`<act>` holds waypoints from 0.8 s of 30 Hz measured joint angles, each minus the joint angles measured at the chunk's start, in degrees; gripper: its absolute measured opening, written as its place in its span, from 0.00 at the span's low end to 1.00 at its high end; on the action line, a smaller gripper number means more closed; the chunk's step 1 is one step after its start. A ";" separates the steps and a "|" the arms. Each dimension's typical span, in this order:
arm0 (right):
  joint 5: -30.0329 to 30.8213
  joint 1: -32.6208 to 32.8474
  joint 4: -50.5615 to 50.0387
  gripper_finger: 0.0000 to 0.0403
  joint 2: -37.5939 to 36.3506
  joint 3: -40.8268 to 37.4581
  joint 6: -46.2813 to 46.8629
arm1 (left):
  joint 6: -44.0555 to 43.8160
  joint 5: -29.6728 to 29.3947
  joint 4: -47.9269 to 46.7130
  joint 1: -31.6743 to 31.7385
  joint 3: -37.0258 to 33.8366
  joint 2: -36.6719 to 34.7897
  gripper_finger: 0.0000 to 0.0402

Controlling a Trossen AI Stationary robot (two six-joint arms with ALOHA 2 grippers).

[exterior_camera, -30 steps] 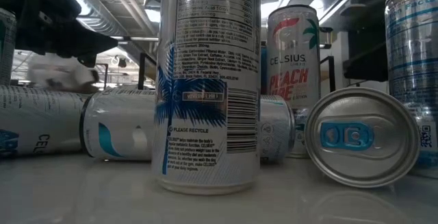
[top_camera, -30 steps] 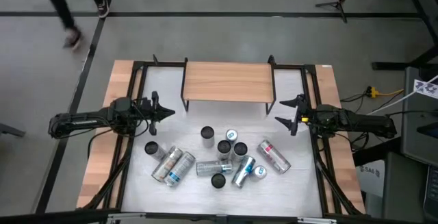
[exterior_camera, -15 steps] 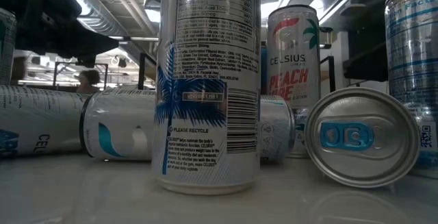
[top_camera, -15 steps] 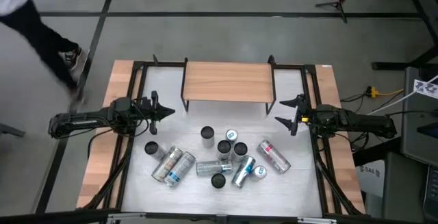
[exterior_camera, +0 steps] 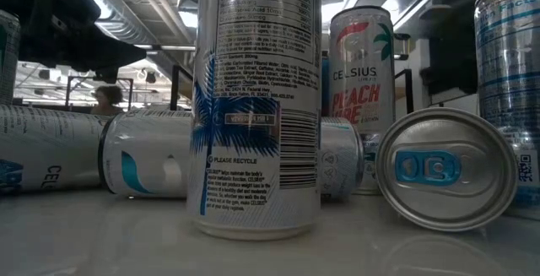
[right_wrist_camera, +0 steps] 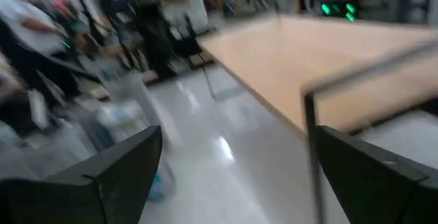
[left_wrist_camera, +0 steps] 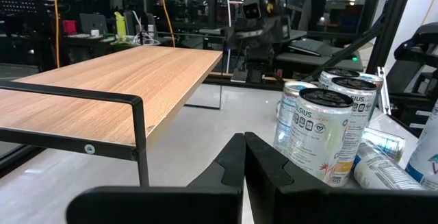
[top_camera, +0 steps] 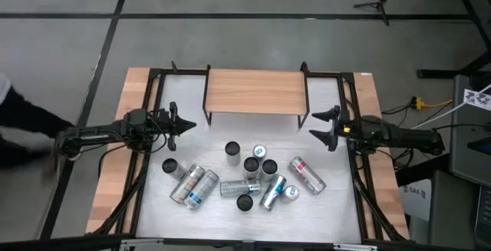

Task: Sort soda cans
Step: Put the middle white pink soda can on the shelf

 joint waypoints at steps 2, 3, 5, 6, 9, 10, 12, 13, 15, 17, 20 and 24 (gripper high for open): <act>-1.93 -0.01 4.34 0.94 0.11 0.00 0.00 | 0.00 0.00 0.01 0.00 0.00 -0.01 0.00; -2.39 0.01 6.45 0.94 0.32 0.06 -0.07 | 0.00 0.00 0.01 0.00 -0.02 0.01 0.00; -3.09 0.01 9.82 0.94 0.98 0.11 -0.06 | 0.00 -0.02 0.01 -0.02 0.00 -0.01 0.00; -3.47 0.01 11.34 0.94 1.44 0.11 -0.05 | 0.00 -0.02 0.01 0.00 0.00 -0.01 0.00; -4.73 0.01 15.22 0.94 3.67 0.74 -0.02 | 0.00 -0.02 0.01 0.00 0.00 0.00 0.00; -5.01 0.02 15.53 0.94 4.64 1.38 0.02 | 0.00 -0.03 0.01 0.00 0.00 0.01 0.00; -5.36 0.06 15.64 0.94 7.17 3.17 0.05 | 0.00 -0.02 0.01 0.00 0.00 0.00 0.00; -5.43 0.06 15.68 0.94 8.64 4.19 0.06 | 0.00 -0.02 0.01 0.00 0.00 -0.01 0.00; -5.99 0.06 15.62 0.94 12.04 6.56 0.12 | 0.00 -0.02 0.01 -0.01 0.00 0.01 0.00; -7.00 0.06 15.60 0.94 15.98 9.10 0.16 | -0.01 -0.02 0.01 -0.01 0.00 0.00 0.00; -9.69 0.06 15.14 0.94 22.15 13.32 0.15 | -0.01 -0.02 0.01 0.00 0.00 0.00 0.00; -13.70 0.06 12.11 0.94 29.86 19.87 0.18 | -0.02 -0.02 0.01 0.00 -0.01 0.00 0.00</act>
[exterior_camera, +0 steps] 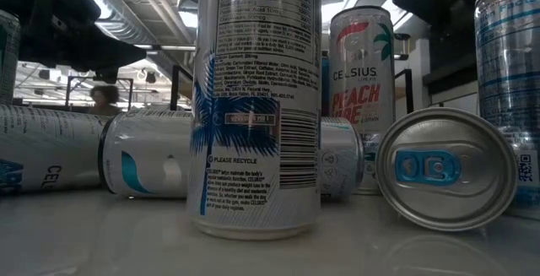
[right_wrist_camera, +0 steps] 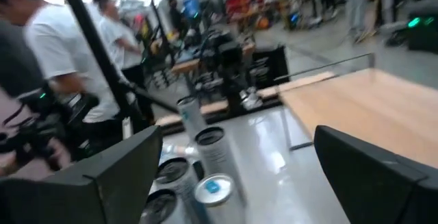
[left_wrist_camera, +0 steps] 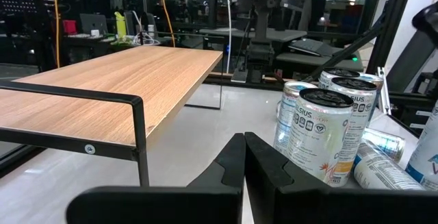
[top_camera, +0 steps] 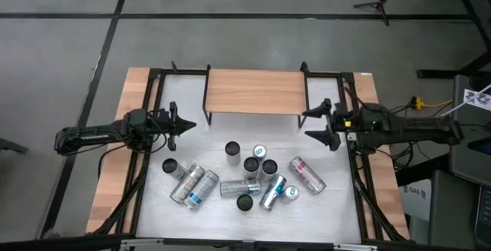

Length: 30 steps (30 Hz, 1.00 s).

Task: Sort soda cans
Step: Put the middle white pink soda can on the shelf

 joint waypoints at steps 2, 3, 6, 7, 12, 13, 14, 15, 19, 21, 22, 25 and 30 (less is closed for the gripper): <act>-1.32 0.00 -3.20 0.94 3.27 3.55 -0.02 | 0.00 0.00 0.00 -0.01 0.01 0.01 0.00; -1.72 0.00 -4.58 0.94 5.09 5.39 0.00 | 0.00 0.00 0.00 0.00 0.00 -0.01 0.00; -1.82 0.64 -8.55 0.94 10.70 10.59 -0.01 | 0.00 0.00 0.00 0.00 -0.01 0.01 0.00; -1.72 1.42 -10.09 0.94 12.44 12.18 -0.01 | 0.00 0.00 0.00 -0.01 0.01 0.01 0.00; 0.54 7.99 -14.83 0.94 21.43 20.52 -0.04 | 0.00 0.00 0.00 -0.01 0.01 0.00 0.00; 1.89 9.64 -15.77 0.94 23.26 22.31 -0.05 | 0.00 0.00 0.00 0.00 0.00 0.01 0.00; 3.50 11.19 -16.86 0.94 24.99 24.12 -0.04 | 0.00 0.00 0.00 0.00 0.01 0.01 0.00; 5.33 12.77 -18.30 0.94 26.69 25.87 -0.04 | 0.00 0.00 0.00 -0.02 0.00 0.01 0.00; 12.54 18.79 -23.20 0.94 33.86 32.79 -0.01 | 0.00 0.00 0.00 -0.01 0.00 0.01 0.00; 15.22 21.23 -25.83 0.94 37.44 36.25 1.02 | 0.00 0.02 -0.02 0.00 -0.01 0.01 0.00; 16.33 22.35 -26.95 0.94 39.32 37.92 1.59 | 0.00 0.00 0.00 0.00 0.01 0.00 0.00; 18.90 24.64 -31.48 0.94 44.36 42.55 3.93 | 0.00 0.07 -0.01 -0.01 -0.01 0.00 0.00; 19.81 26.28 -36.67 0.94 51.31 47.97 5.32 | 0.00 0.35 -0.02 -0.02 0.01 0.01 0.00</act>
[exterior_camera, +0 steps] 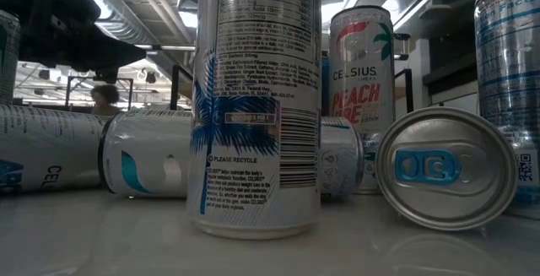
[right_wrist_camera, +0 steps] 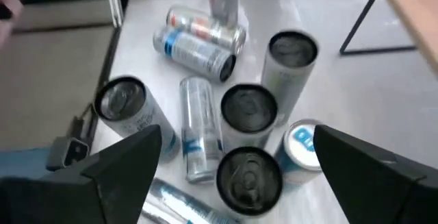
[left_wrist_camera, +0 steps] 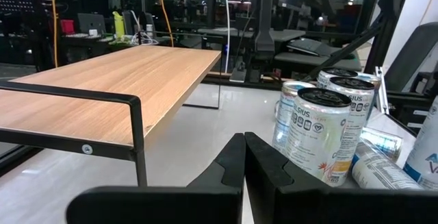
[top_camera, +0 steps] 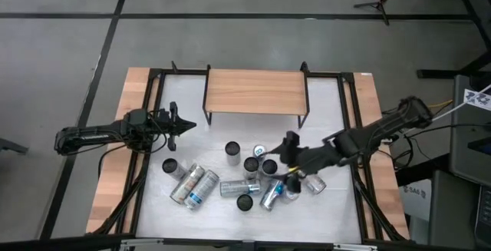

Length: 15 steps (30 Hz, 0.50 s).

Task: Sort soda cans
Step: Put the middle white pink soda can on the shelf

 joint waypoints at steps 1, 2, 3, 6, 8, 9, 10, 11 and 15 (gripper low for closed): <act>0.01 0.07 -0.53 0.94 0.92 0.54 0.15 | 0.00 0.02 0.02 0.00 0.00 0.00 0.00; 0.03 -0.01 -1.18 0.94 1.68 0.86 0.19 | 0.00 0.04 0.00 0.00 0.00 0.00 0.00; 0.01 -0.01 -1.63 0.94 2.42 1.07 0.21 | -0.02 0.04 0.00 0.00 0.00 -0.01 0.00; 0.27 -0.10 -2.85 0.94 3.88 1.42 0.24 | -0.02 0.12 0.00 0.00 -0.02 -0.01 0.00; 1.03 -0.10 -3.14 0.94 4.44 1.42 0.42 | -0.02 0.11 0.00 0.00 0.00 0.00 0.00; 1.46 -0.10 -3.28 0.94 4.56 1.42 0.96 | -0.02 0.13 0.00 0.00 -0.02 0.00 0.00; 1.86 -0.10 -3.59 0.94 4.60 1.42 1.98 | -0.02 0.13 0.00 0.00 0.00 0.00 0.00; 2.29 -0.10 -3.78 0.94 4.71 1.42 3.13 | -0.02 0.13 0.00 0.00 0.00 0.00 0.00; 3.07 -0.10 -4.95 0.94 4.93 1.42 4.95 | -0.02 0.11 0.00 0.00 -0.02 0.00 0.00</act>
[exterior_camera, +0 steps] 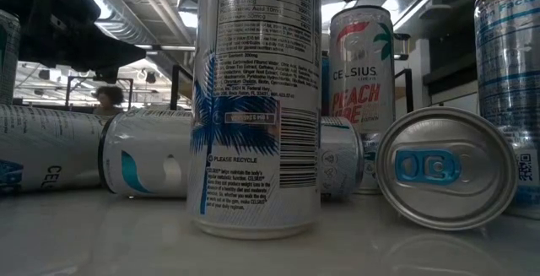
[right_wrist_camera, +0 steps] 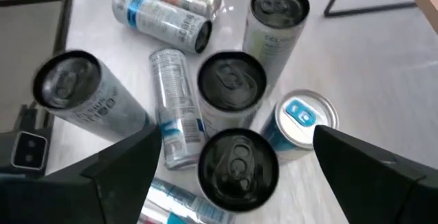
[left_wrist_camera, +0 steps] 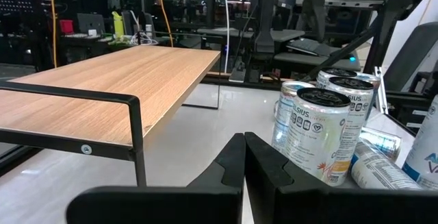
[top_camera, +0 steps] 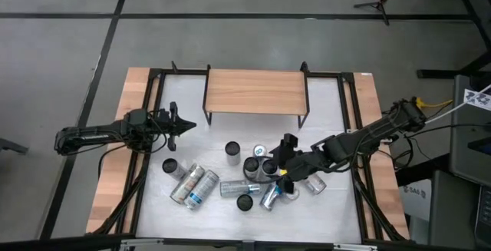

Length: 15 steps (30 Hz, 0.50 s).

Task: Sort soda cans
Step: Put the middle white pink soda can on the shelf

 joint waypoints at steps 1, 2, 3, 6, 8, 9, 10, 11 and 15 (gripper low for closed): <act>0.02 0.00 -0.04 0.94 0.22 0.00 0.02 | 0.00 0.00 0.00 0.00 0.00 0.00 0.00; 0.04 0.00 -0.07 0.94 0.33 0.00 0.14 | 0.01 0.00 0.00 0.00 0.00 0.00 0.00; 0.09 0.00 -0.19 0.94 0.43 0.00 0.30 | 0.00 0.00 0.00 0.00 0.02 0.00 0.00; 0.51 0.01 0.02 0.94 1.32 0.00 1.54 | 0.02 0.00 0.00 0.00 0.01 0.00 0.00; 0.44 0.00 -0.06 0.94 2.02 0.00 2.42 | 0.02 0.00 0.00 0.00 0.02 -0.02 0.00; 0.41 0.01 0.09 0.94 2.27 0.00 2.77 | 0.02 0.00 0.00 0.00 0.02 0.00 0.00; 0.39 0.00 -0.09 0.94 2.49 0.00 2.99 | 0.02 0.00 0.01 0.00 0.01 0.00 0.00; 0.28 0.00 -0.10 0.94 2.76 0.00 3.15 | 0.02 0.00 0.00 0.00 0.00 -0.02 0.00; 0.44 0.02 -0.05 0.94 2.90 0.00 4.48 | 0.02 -0.02 0.01 0.00 0.01 -0.01 0.00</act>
